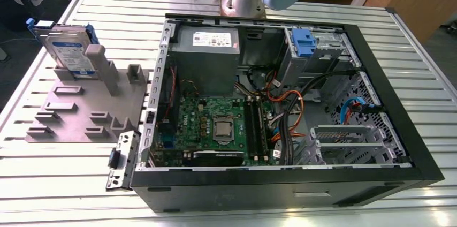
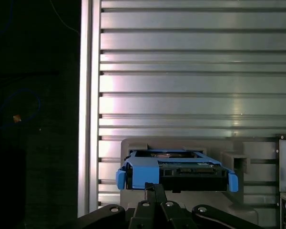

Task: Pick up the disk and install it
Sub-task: 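Pick up the disk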

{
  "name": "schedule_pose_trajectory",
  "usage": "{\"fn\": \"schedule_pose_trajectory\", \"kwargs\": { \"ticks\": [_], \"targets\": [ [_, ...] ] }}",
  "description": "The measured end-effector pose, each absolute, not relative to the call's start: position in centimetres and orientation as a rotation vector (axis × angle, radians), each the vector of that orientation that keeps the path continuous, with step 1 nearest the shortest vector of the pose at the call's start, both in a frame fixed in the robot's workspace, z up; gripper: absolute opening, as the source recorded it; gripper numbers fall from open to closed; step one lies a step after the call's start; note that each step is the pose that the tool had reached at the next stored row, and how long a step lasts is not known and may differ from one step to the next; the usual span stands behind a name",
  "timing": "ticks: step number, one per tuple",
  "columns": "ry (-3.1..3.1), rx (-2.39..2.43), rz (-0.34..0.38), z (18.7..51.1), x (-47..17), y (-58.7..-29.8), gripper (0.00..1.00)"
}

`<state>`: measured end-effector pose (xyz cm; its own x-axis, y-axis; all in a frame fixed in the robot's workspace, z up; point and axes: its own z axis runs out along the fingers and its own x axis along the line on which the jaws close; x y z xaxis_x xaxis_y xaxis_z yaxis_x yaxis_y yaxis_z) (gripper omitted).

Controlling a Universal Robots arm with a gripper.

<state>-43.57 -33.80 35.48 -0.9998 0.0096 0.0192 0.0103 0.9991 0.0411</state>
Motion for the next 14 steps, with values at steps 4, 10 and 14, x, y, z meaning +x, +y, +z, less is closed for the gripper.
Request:
{"fn": "schedule_pose_trajectory", "kwargs": {
  "ticks": [4, 10, 14],
  "targets": [
    [-3.122, -0.006, -0.064, 35.48, -43.57, -33.80, 0.11],
    [-3.121, 0.019, -0.064, 35.48, -43.57, -33.80, 0.11],
    [-3.121, 0.034, -0.064, 35.48, -43.57, -33.80, 0.11]
  ]
}}
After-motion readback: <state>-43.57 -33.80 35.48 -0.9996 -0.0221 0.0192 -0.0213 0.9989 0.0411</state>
